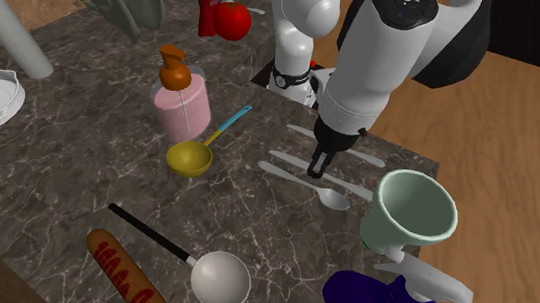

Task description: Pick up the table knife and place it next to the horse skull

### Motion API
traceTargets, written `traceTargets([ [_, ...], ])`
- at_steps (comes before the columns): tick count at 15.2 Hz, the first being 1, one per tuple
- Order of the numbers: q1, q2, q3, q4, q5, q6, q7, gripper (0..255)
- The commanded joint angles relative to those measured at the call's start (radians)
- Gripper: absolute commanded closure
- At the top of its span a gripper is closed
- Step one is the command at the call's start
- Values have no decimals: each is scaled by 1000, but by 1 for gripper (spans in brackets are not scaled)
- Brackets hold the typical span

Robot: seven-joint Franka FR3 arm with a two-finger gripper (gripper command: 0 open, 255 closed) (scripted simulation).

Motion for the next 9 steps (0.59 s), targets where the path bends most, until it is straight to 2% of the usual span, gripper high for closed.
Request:
traceTargets([
  [1,-6,8,16,-8,0,-14,1,255],
  [4,0,8,22,-20,10,-3,2,255],
  [9,47,-22,-62,6,-24,-79,9,255],
])
